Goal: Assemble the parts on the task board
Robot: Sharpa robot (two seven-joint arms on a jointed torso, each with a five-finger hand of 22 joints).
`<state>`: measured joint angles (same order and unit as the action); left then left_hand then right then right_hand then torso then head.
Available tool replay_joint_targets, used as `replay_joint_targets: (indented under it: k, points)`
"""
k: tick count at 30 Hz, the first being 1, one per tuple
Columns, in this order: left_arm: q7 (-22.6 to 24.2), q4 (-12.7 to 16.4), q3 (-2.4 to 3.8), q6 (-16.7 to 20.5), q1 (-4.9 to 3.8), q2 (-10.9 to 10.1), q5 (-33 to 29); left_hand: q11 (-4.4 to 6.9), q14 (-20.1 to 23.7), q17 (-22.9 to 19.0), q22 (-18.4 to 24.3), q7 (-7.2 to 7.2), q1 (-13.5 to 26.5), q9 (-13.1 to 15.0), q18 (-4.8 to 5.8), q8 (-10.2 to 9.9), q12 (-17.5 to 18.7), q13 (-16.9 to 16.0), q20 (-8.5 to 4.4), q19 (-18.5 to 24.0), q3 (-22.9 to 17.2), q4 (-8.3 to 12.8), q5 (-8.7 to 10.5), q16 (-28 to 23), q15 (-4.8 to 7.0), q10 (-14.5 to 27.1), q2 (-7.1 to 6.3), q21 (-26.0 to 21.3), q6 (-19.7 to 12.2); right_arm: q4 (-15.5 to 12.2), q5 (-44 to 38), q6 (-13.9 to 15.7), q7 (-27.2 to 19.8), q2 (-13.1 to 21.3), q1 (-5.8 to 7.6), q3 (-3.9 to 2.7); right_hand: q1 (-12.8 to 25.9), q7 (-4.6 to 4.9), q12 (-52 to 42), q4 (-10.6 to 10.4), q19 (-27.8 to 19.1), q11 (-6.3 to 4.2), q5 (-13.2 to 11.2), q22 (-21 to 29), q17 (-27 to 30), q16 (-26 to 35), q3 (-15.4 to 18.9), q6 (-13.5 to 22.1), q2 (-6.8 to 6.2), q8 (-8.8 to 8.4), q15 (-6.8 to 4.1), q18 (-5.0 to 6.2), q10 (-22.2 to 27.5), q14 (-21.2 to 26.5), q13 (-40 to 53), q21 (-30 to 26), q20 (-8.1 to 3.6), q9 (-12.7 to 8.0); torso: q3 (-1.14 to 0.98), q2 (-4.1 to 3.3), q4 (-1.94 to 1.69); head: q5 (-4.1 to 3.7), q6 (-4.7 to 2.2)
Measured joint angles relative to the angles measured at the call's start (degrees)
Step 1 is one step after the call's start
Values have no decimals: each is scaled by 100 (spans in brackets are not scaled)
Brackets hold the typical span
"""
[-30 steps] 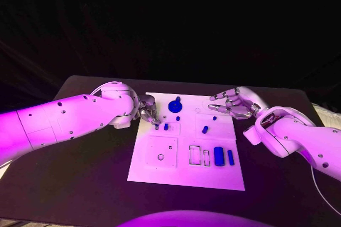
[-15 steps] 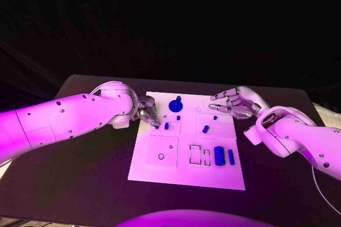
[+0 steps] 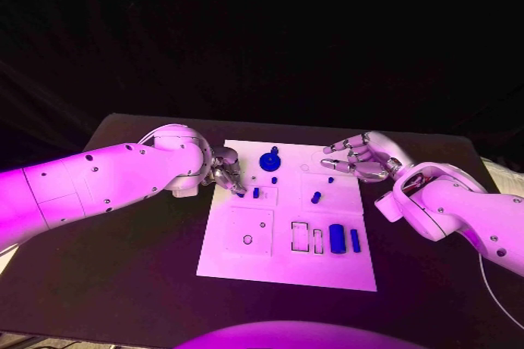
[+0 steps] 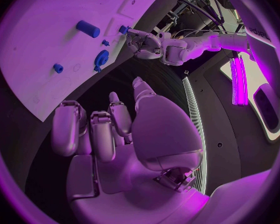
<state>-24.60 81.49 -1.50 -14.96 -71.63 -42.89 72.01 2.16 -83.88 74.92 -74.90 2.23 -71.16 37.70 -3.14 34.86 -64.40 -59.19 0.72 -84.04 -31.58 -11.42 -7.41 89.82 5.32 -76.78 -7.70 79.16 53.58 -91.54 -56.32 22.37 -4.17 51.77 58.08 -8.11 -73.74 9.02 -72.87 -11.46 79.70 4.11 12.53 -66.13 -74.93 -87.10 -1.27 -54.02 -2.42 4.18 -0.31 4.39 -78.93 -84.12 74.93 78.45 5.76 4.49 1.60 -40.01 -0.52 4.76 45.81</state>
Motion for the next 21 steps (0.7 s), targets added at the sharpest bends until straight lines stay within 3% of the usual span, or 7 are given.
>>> replay_joint_targets:
  k: [12, 17, 21]
  points:
    - [-33, -34, 3, -14, -6, 43, -33, 20, 0, 0, 0, 10, 19, -1, 0, -10, -18, -7, 0, 0, -39, -9, -30, 0, 0, -20, -18, 0, 49, -3, 1, -6, 1, 5, 0, 0, 0, 0, 0, 0, 0, 0, 0, 0, 1, 0, 0, 0, 0, 0, 0, 0, 0, 0, 0, 0, 0, 0, -4, 0, 1, -3, 10]
    - [-131, -60, 7, -20, -11, 82, -101, 20, 0, -1, 0, 18, 359, -22, 0, -31, -18, 11, 0, 0, -376, 249, -30, 0, 0, -21, -20, 0, 98, -5, 1, -12, 1, 8, 0, 0, -23, 0, 0, -16, -21, 0, 0, 7, 1, 22, 16, 0, 23, 0, 0, 0, 0, 0, 1, 0, -21, 5, -5, 0, 3, -5, 14]
    - [-240, -94, 9, -40, -16, 122, -155, 30, 0, -1, 0, -1, 539, -31, 0, -52, -18, 30, 0, 0, -492, 317, -30, 0, 0, -51, 3, 0, 140, -7, 1, -17, 2, 14, -1, 0, -38, 0, 0, -7, -21, 0, 0, 16, 1, 22, 25, 0, 38, 0, 0, 0, 0, 0, 1, -14, -21, 5, -7, 0, 4, -8, 18]
